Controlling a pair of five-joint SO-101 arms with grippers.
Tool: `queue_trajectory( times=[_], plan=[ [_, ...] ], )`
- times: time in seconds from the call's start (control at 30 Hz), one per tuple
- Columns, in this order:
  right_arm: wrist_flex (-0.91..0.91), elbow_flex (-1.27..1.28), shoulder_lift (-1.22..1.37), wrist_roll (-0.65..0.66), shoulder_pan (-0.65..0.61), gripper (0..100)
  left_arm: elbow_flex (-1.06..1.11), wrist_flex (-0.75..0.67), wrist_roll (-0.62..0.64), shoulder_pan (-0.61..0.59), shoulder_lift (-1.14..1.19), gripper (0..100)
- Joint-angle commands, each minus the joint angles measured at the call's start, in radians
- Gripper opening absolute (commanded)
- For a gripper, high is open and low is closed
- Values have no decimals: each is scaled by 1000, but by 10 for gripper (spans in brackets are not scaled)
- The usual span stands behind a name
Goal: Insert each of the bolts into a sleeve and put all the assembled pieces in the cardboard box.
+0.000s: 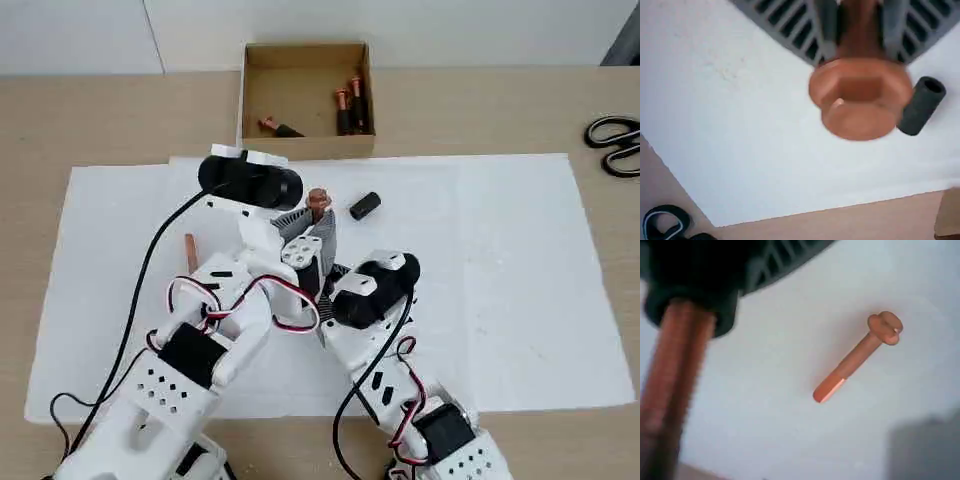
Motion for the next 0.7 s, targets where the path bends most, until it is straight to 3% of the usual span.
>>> queue_trajectory(
  times=[0.0,0.67],
  plan=[
    [-24,8,-22,-11,-7,4,-2,28,6,5,-31,6],
    [-24,8,-22,-11,-4,4,-2,118,2,6,-31,6]
  ],
)
